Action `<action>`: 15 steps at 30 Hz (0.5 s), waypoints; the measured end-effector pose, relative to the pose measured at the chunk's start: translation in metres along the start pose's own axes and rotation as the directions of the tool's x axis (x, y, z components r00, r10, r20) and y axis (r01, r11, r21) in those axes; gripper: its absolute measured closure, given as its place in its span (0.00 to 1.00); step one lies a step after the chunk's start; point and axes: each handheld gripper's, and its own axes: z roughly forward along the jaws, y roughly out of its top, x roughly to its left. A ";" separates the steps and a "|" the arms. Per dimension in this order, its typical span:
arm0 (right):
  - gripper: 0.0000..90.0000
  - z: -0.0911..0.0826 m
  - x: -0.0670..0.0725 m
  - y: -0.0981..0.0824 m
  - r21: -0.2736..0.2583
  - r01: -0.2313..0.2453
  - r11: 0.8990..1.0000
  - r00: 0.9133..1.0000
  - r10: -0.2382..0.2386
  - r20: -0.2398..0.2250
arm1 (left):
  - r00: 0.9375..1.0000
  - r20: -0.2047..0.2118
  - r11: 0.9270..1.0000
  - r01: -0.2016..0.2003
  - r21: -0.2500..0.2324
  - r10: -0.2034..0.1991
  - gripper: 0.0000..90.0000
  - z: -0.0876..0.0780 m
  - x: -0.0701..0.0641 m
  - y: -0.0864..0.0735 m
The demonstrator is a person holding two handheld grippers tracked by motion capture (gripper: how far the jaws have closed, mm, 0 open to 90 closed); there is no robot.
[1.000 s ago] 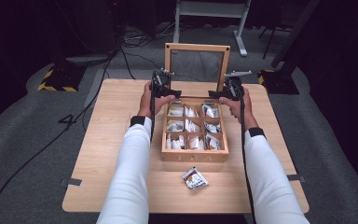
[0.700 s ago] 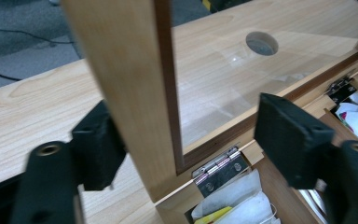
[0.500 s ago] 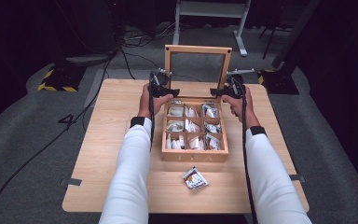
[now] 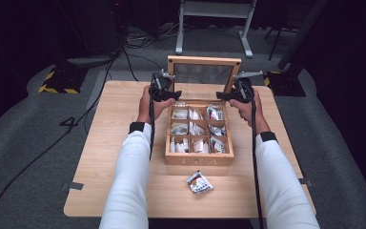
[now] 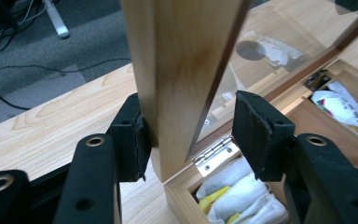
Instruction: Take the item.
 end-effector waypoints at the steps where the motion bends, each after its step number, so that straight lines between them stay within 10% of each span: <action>1: 0.50 -0.002 0.000 0.000 -0.005 -0.006 1.000 1.000 0.006 -0.008 | 1.000 0.001 1.000 0.003 -0.012 -0.003 0.53 -0.003 0.000 0.000; 15: 0.56 -0.027 0.007 0.001 -0.085 0.005 0.996 1.000 -0.004 0.008 | 0.999 -0.038 0.997 -0.021 -0.068 0.018 0.53 -0.029 -0.013 0.011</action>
